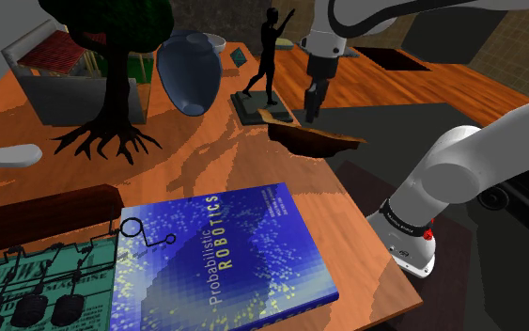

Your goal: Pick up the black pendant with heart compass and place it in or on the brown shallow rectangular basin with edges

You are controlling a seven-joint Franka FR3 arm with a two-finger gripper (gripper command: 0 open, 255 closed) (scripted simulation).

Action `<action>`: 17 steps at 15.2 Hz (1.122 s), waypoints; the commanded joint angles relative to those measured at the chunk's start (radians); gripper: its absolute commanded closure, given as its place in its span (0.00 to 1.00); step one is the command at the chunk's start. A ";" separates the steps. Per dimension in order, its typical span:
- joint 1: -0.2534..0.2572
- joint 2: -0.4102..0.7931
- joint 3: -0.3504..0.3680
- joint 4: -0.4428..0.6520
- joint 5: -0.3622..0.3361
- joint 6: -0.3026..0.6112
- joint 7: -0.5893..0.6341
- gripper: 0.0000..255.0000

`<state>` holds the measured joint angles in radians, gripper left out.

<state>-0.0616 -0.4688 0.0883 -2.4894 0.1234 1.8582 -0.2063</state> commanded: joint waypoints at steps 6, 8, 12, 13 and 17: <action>0.000 0.000 0.001 -0.002 0.001 0.003 0.001 0.00; 0.000 0.000 0.001 -0.002 0.001 0.003 0.001 0.00; -0.001 -0.002 -0.002 0.029 -0.002 -0.032 0.001 0.00; -0.003 -0.004 -0.005 0.062 -0.005 -0.065 0.002 0.00; -0.005 -0.003 -0.010 0.122 -0.010 -0.125 0.003 0.00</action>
<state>-0.0657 -0.4723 0.0808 -2.3748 0.1152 1.7411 -0.2011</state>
